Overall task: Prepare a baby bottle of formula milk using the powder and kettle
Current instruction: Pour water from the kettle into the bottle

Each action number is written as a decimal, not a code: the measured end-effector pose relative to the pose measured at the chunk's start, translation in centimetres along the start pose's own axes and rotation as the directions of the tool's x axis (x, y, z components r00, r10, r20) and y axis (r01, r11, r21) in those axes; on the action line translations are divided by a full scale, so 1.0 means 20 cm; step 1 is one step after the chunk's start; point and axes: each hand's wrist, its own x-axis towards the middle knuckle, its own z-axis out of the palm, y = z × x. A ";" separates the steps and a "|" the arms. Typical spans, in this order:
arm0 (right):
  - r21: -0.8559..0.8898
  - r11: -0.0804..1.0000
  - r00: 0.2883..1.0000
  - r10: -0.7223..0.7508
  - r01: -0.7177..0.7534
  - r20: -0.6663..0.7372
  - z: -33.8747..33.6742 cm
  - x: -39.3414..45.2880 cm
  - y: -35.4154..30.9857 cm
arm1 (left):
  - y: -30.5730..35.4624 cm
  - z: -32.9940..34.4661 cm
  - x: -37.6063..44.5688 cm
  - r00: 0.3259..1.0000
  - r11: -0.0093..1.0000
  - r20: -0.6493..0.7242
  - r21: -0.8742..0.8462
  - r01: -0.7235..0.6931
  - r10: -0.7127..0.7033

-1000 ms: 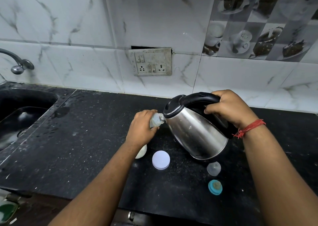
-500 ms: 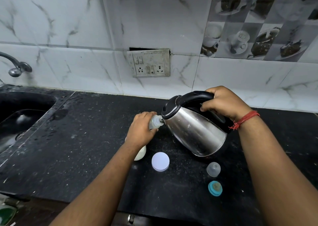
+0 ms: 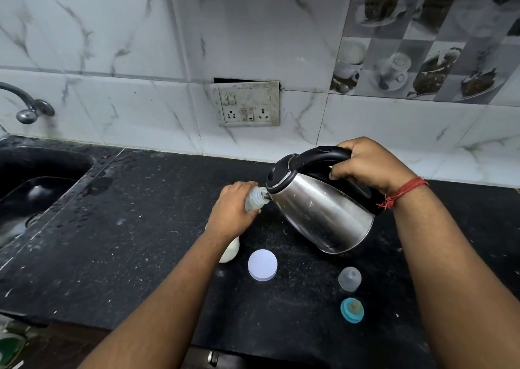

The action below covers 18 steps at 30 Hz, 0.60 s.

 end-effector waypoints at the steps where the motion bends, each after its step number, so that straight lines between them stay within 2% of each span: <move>1: -0.004 1.000 1.000 0.001 -0.001 0.002 0.00 0.00 0.00 | 0.00 0.00 0.00 1.000 1.000 0.001 0.001 0.002 -0.002; 18: -0.029 1.000 1.000 0.002 -0.002 0.011 -0.03 0.01 -0.02 | -0.01 0.01 -0.01 1.000 1.000 0.018 0.013 0.006 -0.006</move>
